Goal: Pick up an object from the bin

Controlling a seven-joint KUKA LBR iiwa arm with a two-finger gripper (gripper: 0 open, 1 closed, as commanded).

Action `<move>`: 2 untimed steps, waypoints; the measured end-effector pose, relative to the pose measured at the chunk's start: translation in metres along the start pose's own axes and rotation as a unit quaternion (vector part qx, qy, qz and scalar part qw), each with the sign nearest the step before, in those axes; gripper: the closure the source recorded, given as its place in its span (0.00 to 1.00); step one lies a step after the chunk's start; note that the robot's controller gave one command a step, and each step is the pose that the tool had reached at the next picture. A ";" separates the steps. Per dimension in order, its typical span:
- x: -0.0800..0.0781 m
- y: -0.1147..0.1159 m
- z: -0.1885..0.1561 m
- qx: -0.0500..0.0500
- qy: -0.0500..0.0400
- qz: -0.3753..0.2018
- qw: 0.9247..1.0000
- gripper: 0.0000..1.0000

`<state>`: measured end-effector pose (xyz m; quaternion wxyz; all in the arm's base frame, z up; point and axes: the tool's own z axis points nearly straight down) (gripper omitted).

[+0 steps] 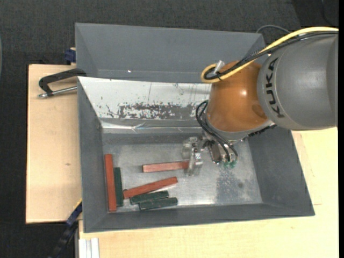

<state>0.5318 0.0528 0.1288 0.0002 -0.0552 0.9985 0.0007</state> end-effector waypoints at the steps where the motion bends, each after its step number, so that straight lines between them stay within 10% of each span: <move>1: -0.019 0.007 -0.054 0.000 0.000 0.056 0.998 1.00; 2: -0.039 -0.015 -0.116 0.000 -0.002 0.006 1.000 1.00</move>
Offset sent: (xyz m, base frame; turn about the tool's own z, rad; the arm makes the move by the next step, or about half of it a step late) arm 0.0430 -0.0173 0.1215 0.0076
